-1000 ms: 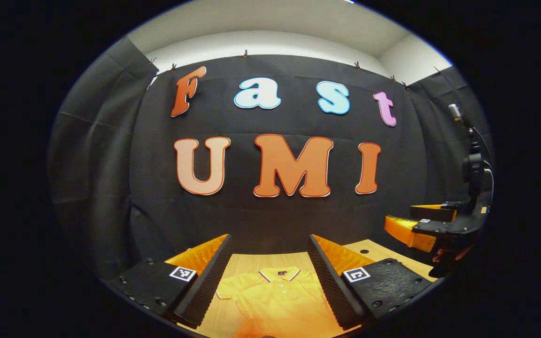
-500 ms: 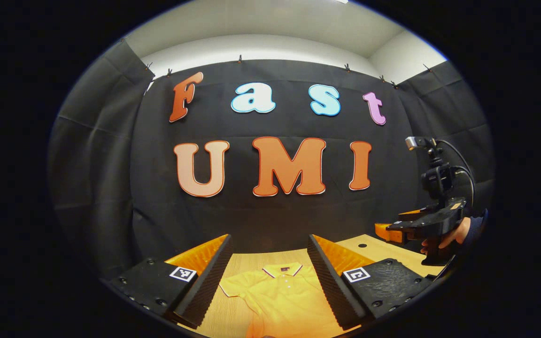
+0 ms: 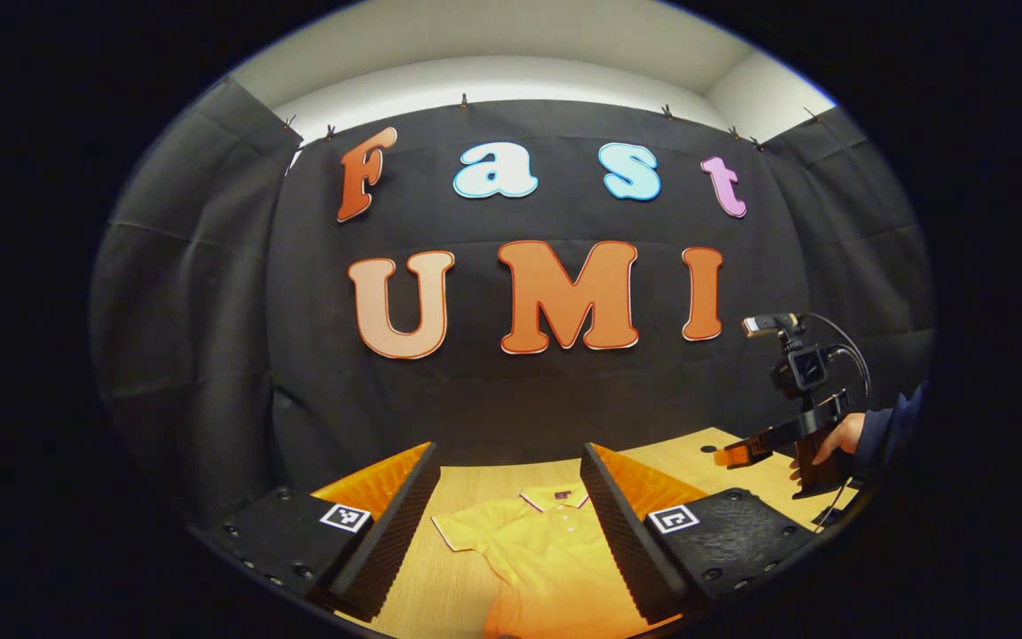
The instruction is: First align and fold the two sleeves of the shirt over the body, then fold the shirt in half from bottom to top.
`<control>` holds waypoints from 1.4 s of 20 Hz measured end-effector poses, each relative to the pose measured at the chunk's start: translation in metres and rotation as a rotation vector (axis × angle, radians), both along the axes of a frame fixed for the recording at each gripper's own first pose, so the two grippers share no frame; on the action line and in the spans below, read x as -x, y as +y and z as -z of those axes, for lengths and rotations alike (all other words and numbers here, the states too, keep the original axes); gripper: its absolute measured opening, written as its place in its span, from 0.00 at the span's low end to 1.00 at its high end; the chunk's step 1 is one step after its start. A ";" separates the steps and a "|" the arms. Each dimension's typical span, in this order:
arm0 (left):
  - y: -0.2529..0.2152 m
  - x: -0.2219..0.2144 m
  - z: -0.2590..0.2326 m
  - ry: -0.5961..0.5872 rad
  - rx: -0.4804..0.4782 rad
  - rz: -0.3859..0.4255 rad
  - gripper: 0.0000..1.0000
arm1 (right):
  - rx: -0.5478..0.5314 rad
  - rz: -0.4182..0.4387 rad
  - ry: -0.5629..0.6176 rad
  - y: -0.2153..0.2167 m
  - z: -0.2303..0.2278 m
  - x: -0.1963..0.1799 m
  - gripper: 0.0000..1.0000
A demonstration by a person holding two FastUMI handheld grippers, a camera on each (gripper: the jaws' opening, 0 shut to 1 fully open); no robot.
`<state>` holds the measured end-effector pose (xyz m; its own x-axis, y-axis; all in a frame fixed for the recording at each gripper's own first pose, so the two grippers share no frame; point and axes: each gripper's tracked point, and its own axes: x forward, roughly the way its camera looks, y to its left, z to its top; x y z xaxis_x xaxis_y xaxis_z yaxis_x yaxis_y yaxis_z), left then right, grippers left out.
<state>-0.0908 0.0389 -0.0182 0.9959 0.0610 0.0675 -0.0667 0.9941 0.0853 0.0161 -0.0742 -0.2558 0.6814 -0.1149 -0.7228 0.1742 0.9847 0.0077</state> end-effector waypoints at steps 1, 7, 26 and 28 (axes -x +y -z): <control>0.000 -0.005 0.001 0.008 0.001 -0.013 0.98 | -0.019 -0.003 0.048 0.000 0.013 -0.008 0.93; 0.010 -0.034 0.030 0.092 0.026 -0.114 0.98 | -0.113 -0.017 0.243 -0.001 0.075 -0.048 0.87; 0.032 -0.041 0.104 0.305 0.115 -0.350 0.98 | -0.111 -0.024 0.689 -0.018 0.216 -0.101 0.48; 0.030 -0.040 0.105 0.313 0.117 -0.356 0.98 | -0.091 -0.065 0.704 -0.016 0.222 -0.105 0.45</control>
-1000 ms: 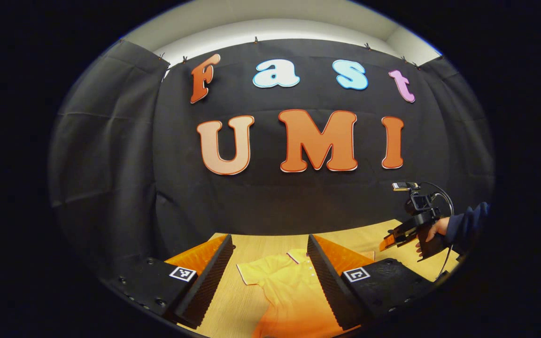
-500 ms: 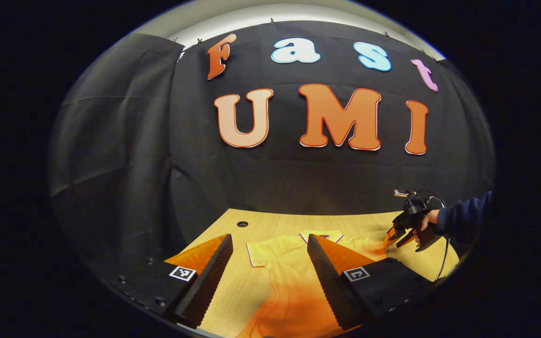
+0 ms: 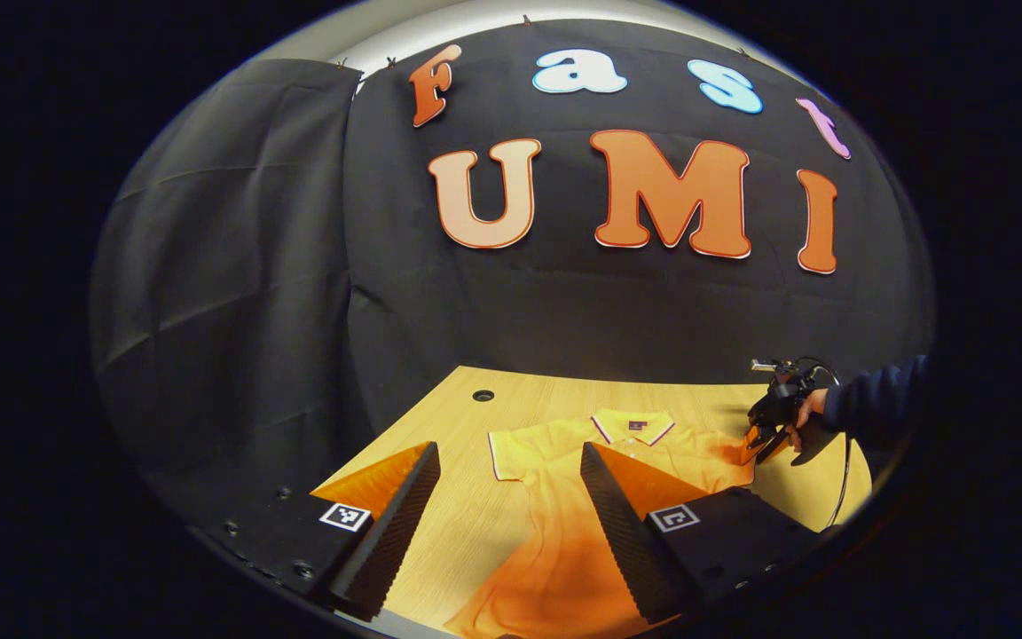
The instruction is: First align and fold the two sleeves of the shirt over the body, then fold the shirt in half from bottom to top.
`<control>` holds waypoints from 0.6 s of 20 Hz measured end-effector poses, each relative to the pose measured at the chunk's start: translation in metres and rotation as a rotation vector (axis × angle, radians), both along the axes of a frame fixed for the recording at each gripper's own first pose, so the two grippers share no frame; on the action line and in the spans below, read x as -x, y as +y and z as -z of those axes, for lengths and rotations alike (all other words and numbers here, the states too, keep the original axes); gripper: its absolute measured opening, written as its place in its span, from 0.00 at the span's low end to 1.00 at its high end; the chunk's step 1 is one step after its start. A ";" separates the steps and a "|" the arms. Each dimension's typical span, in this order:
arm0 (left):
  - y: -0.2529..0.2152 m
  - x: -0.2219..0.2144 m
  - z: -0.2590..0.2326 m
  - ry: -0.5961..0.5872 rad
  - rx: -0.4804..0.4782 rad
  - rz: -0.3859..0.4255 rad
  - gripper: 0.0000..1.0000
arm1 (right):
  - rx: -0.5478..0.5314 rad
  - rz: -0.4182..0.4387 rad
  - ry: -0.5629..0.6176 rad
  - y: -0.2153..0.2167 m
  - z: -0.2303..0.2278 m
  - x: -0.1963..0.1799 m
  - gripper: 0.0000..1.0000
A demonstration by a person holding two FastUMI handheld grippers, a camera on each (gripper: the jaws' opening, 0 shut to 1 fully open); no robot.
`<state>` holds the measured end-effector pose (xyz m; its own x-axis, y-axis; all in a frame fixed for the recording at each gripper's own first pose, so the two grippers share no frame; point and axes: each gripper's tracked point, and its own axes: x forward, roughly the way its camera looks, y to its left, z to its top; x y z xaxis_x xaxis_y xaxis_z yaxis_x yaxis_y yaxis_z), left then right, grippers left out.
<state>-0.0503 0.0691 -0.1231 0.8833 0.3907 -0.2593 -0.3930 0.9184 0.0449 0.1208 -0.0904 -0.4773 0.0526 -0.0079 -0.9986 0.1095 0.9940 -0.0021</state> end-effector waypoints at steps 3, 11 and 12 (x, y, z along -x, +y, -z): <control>-0.003 -0.004 0.005 0.003 0.010 -0.001 0.98 | -0.039 0.007 -0.022 0.002 0.000 -0.007 0.15; -0.010 -0.007 0.007 0.008 0.012 0.011 0.98 | -0.191 -0.018 -0.109 0.044 -0.049 -0.036 0.06; -0.011 -0.008 0.007 0.008 0.012 0.012 0.98 | -0.200 -0.027 -0.119 0.050 -0.055 -0.040 0.06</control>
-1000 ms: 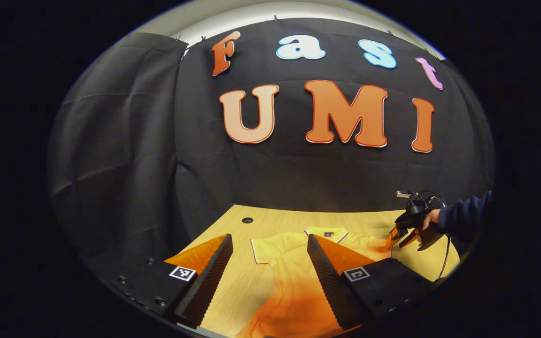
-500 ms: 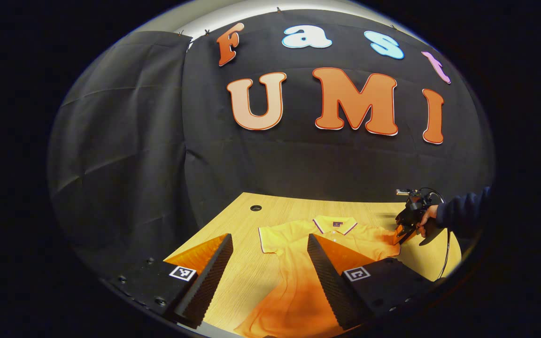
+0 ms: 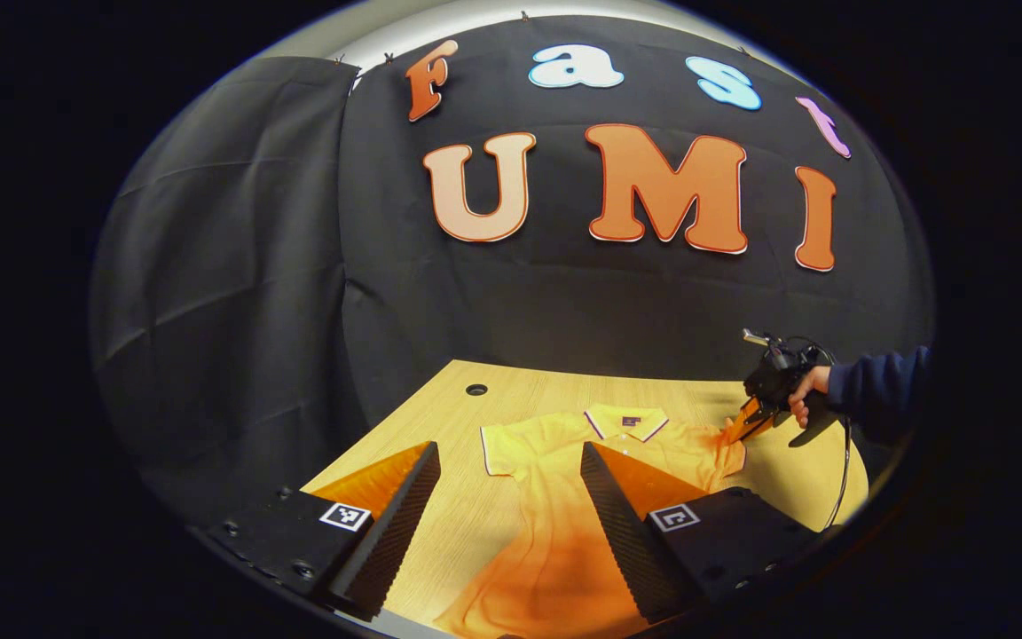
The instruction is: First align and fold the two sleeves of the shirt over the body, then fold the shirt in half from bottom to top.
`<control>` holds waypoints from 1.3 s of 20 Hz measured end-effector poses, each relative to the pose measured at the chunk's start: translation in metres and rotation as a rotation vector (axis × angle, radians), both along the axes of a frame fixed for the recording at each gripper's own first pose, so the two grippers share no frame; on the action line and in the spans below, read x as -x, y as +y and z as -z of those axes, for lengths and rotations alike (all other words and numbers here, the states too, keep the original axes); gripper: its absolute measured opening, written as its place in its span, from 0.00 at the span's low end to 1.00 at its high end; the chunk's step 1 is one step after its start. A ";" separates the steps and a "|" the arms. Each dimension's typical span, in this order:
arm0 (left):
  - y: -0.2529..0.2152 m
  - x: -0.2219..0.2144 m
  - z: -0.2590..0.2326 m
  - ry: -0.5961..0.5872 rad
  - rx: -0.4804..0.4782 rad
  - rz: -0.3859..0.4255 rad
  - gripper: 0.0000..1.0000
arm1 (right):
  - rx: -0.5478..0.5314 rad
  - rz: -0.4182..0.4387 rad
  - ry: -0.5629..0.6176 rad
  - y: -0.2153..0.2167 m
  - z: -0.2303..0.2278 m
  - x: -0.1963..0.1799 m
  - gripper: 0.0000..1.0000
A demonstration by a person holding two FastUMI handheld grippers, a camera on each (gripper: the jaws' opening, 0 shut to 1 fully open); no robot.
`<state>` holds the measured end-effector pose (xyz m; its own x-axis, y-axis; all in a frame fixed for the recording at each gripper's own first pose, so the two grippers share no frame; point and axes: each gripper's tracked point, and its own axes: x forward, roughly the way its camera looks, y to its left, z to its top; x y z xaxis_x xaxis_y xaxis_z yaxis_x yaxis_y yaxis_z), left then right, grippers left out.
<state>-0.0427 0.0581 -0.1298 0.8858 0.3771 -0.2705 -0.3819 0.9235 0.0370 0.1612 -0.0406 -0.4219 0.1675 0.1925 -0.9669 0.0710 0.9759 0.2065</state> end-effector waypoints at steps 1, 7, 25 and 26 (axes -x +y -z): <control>-0.001 0.000 0.001 0.001 0.000 0.001 0.98 | -0.013 -0.012 -0.006 0.008 -0.004 -0.002 0.06; 0.005 0.005 0.007 0.015 0.005 -0.032 0.98 | -0.088 -0.060 0.007 0.056 -0.004 -0.006 0.06; 0.077 -0.076 0.067 0.165 0.248 -0.068 0.99 | -0.150 -0.099 -0.119 0.065 -0.023 0.020 0.92; 0.083 -0.085 0.075 0.191 0.265 -0.059 0.99 | -0.141 -0.086 -0.132 0.061 -0.029 0.024 0.93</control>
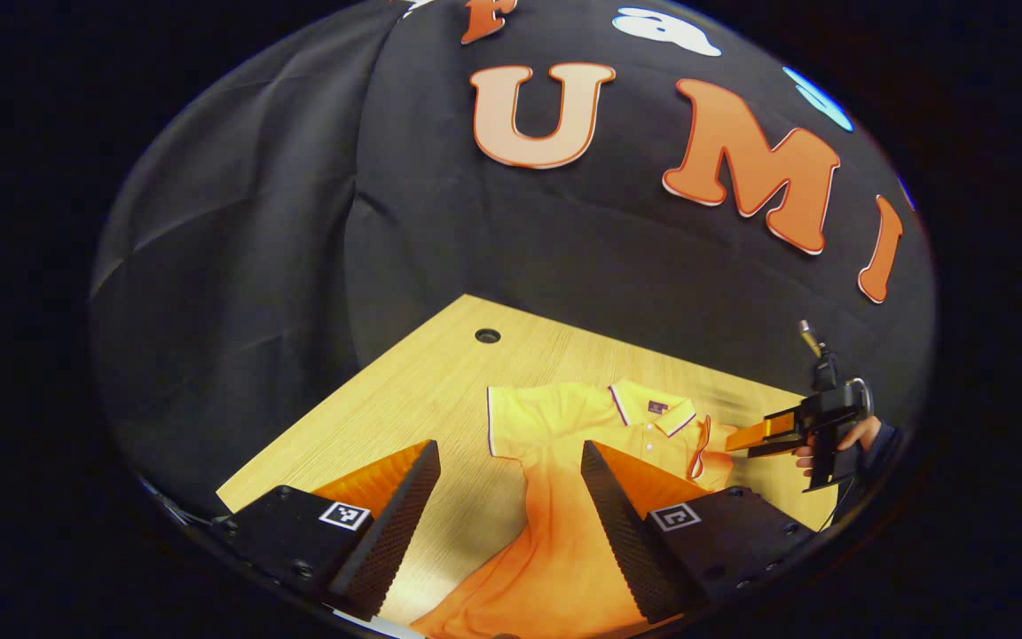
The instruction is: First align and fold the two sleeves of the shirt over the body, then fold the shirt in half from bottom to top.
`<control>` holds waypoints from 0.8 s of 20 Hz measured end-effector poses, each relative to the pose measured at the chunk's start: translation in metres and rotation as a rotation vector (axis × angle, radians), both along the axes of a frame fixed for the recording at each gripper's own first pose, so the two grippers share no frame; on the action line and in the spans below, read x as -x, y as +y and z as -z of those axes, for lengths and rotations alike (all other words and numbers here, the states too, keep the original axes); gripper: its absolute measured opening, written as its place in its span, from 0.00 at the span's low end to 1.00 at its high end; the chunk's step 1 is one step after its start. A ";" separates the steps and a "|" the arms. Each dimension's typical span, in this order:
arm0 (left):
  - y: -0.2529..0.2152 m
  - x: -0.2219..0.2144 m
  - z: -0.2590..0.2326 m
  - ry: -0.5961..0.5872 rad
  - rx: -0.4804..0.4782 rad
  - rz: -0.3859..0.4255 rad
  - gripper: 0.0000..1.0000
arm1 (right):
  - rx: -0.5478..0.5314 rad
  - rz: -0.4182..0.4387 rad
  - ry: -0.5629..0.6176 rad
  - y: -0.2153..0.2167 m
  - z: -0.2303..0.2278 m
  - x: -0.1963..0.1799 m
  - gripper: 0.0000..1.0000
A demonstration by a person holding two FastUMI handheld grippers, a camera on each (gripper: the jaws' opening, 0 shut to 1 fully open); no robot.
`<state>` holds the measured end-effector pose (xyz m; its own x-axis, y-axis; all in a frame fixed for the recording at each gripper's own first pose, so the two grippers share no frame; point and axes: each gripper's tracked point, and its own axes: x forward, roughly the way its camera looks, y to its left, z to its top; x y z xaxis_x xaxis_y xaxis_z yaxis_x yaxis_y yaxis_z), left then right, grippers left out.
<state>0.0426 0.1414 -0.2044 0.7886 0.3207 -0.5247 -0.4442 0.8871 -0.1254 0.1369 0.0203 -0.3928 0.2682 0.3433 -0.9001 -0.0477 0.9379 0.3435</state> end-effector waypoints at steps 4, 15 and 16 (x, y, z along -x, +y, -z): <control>0.023 -0.030 0.029 0.097 0.036 0.044 0.99 | 0.049 0.082 -0.087 -0.019 -0.029 0.020 0.96; 0.051 -0.115 0.112 0.452 0.230 0.182 0.97 | 0.144 0.306 -0.188 -0.049 -0.092 0.099 0.97; 0.055 -0.124 0.120 0.479 0.224 0.189 0.97 | 0.156 0.321 -0.192 -0.051 -0.094 0.107 0.97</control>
<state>0.1664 0.1968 -0.3241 0.4780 0.0367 -0.8776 -0.3342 0.9316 -0.1430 0.0299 -0.0305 -0.2987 0.5082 0.0777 -0.8577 0.2065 0.9559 0.2090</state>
